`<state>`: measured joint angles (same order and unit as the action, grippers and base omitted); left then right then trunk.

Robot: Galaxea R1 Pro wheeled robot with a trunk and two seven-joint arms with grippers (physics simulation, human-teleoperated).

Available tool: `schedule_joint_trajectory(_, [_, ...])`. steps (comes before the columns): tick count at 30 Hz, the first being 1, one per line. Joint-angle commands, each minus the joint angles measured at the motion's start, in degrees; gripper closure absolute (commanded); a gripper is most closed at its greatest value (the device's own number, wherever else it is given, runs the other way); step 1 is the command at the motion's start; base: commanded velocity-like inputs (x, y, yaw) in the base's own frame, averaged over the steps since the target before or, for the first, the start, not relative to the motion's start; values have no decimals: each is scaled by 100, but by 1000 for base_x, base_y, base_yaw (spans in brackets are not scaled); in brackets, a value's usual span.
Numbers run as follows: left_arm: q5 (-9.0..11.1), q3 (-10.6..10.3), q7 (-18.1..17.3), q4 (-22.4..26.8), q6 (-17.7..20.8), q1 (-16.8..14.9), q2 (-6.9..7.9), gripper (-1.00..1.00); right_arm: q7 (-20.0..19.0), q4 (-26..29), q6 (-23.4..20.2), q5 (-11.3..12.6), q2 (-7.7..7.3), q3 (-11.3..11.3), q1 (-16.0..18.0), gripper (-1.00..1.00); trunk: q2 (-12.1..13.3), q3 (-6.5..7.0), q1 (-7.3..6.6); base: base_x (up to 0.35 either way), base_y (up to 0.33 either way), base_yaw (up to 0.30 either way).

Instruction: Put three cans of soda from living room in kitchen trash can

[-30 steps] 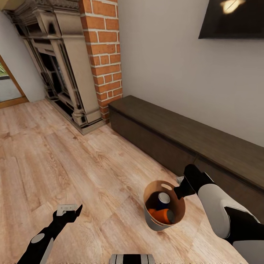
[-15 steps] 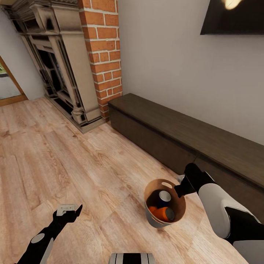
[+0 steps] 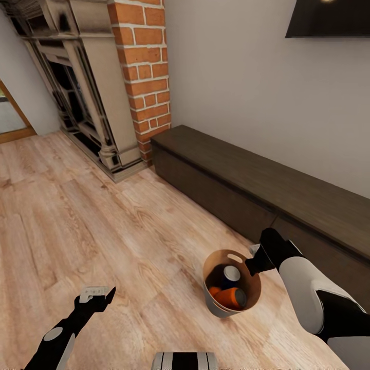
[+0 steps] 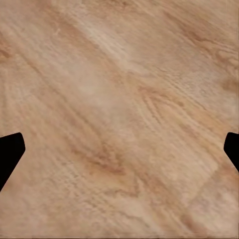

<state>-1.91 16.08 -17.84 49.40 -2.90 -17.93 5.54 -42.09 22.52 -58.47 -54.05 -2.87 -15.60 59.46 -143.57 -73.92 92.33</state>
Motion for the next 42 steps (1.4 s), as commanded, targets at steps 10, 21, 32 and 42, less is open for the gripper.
schedule_joint_trajectory(10, [6,0,0,-75,0,0,0,-100,-19,-2,-40,110,-29,-22,0,100,-3,-44,4,0,0,0])
schedule_joint_trajectory(21, [6,0,1,-99,0,0,0,-100,-19,-2,-40,113,-41,-19,0,100,-10,-155,17,0,0,0])
schedule_joint_trajectory(32, [6,0,0,-115,-3,0,0,-100,-19,-2,-40,113,-54,-22,1,100,-17,-266,30,0,0,0])
schedule_joint_trajectory(42, [5,0,0,-116,-3,0,0,-100,-19,-8,108,113,-55,-14,-4,100,-25,-399,45,0,0,0])
